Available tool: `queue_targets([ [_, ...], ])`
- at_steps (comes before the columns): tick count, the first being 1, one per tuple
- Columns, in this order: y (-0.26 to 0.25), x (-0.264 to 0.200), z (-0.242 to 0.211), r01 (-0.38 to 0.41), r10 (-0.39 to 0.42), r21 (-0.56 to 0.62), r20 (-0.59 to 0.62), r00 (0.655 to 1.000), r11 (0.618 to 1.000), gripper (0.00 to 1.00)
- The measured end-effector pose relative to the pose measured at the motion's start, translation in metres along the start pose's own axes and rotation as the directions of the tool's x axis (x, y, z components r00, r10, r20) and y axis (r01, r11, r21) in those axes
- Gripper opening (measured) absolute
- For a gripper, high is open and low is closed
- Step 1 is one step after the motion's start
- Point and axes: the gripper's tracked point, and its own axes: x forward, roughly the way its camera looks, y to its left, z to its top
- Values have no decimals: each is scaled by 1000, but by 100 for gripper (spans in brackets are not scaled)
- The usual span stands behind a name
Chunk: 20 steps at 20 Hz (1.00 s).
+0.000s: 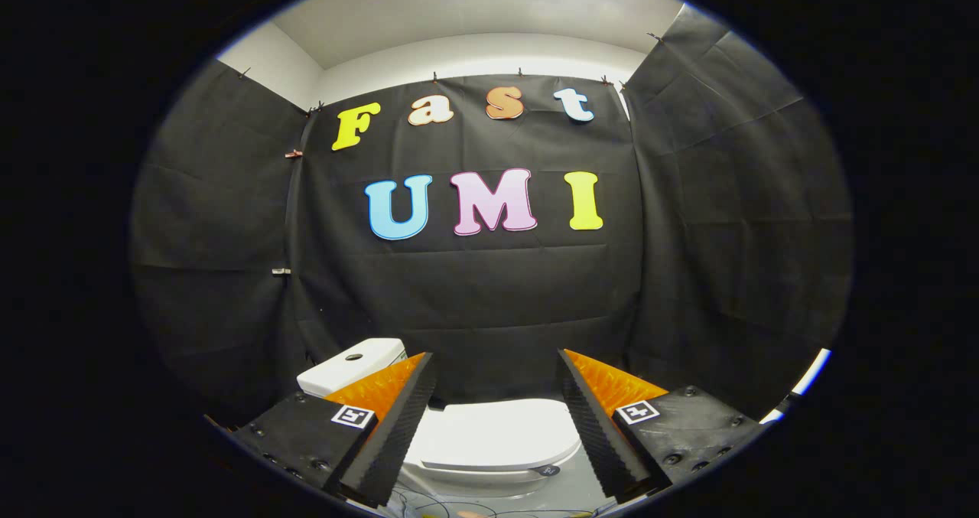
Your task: Open the toilet lid.
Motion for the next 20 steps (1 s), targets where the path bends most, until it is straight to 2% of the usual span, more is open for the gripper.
queue_targets([
  [5, -14, 9, -14, 17, -16, 39, -23, 1000, 999, 99],
  [10, -39, 30, -53, 45, -36, 119, -80, 996, 992, 99],
  [15, -75, 53, -102, 93, -67, 238, -116, 991, 967, 99],
  [20, -110, 80, -162, 150, -89, 360, -180, 980, 921, 99],
])
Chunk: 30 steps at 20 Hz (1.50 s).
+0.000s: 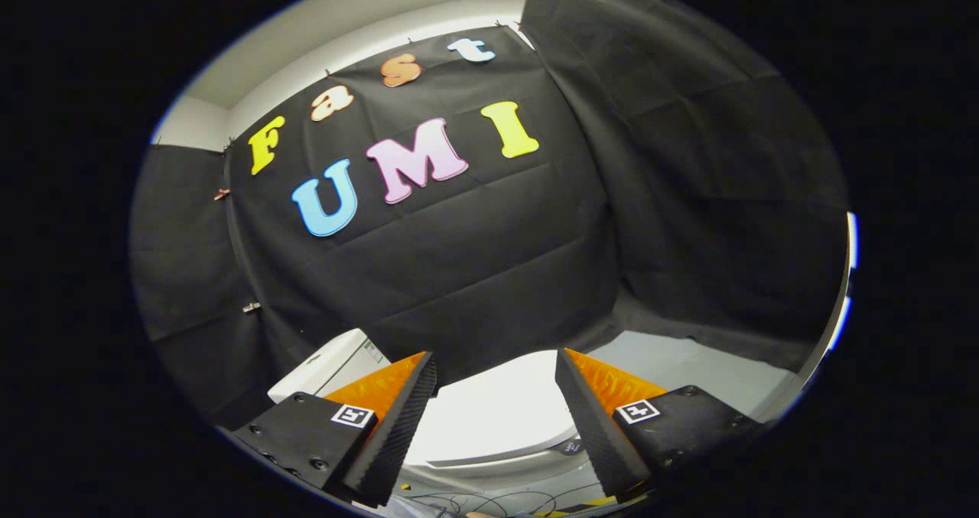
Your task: Open the toilet lid.
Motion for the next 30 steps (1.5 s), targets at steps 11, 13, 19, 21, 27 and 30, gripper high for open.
queue_targets([
  [11, -86, 93, -146, 103, -19, 281, -285, 958, 954, 97],
  [13, -104, 99, -170, 130, -26, 316, -313, 949, 940, 97],
  [19, -138, 106, -239, 197, -5, 419, -417, 909, 887, 96],
  [21, -144, 109, -252, 211, 8, 462, -427, 904, 861, 96],
  [27, -137, 120, -287, 209, 78, 519, -477, 875, 829, 65],
  [30, -126, 114, -286, 185, 110, 539, -469, 877, 822, 51],
])
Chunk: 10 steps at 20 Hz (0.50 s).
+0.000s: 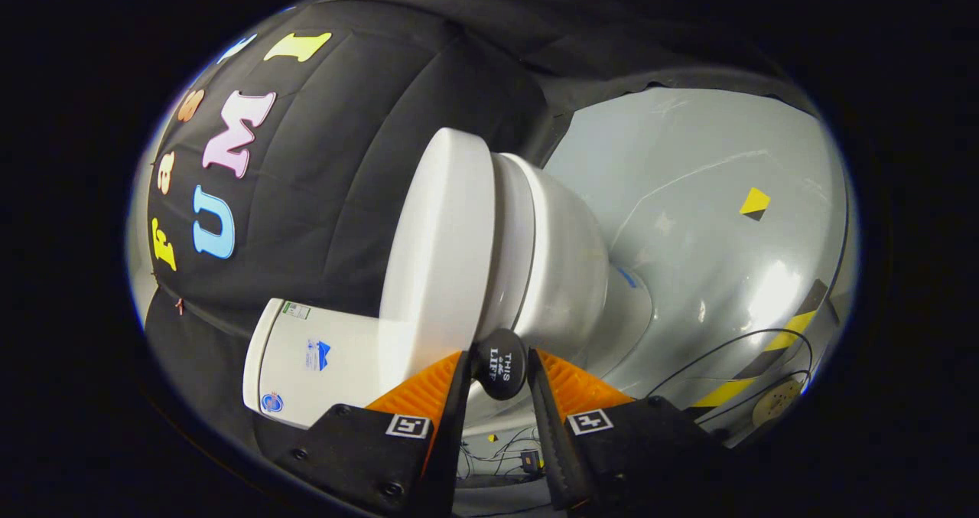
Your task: Open the toilet lid.
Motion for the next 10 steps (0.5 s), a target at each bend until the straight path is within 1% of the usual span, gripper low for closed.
queue_targets([
  [2, -3, 8, 3, -2, 2, 24, 4, 1000, 1000, 30],
  [4, -3, 11, 3, -16, 16, 38, 3, 1000, 999, 31],
  [5, 5, 11, 13, -44, 41, 67, 41, 998, 997, 30],
  [6, 5, 11, 3, -40, 39, 62, 7, 999, 997, 10],
  [7, 4, 10, 7, -41, 40, 58, 25, 999, 997, 9],
  [10, 7, 8, 7, -36, 36, 44, 7, 999, 998, 9],
])
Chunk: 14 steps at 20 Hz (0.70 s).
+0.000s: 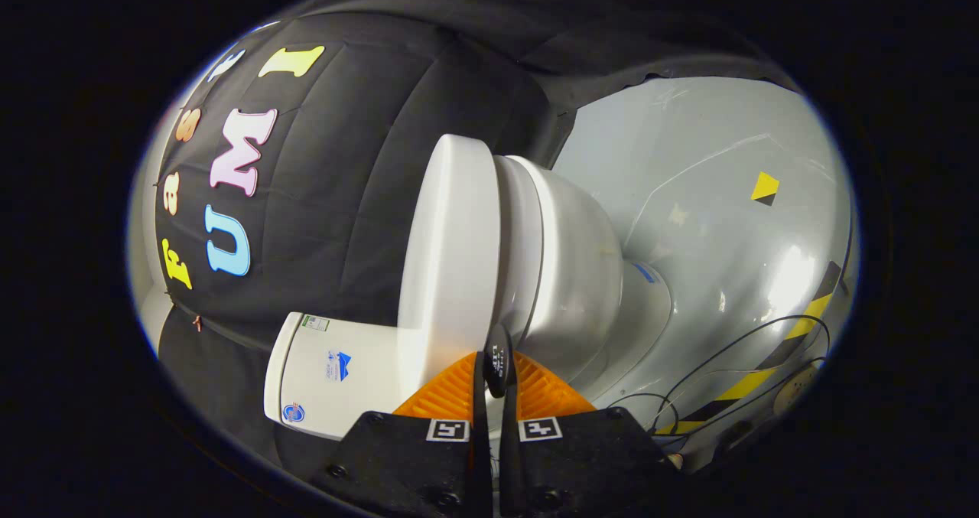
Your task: Open the toilet lid.
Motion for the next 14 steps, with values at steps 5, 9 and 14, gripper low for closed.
queue_targets([
  [5, 16, -9, 6, 78, -73, -209, 33, 997, 975, 9],
  [9, 61, -26, 15, 86, -66, -370, 67, 996, 925, 9],
  [14, 111, -42, 11, 184, -120, -519, 155, 981, 835, 9],
])
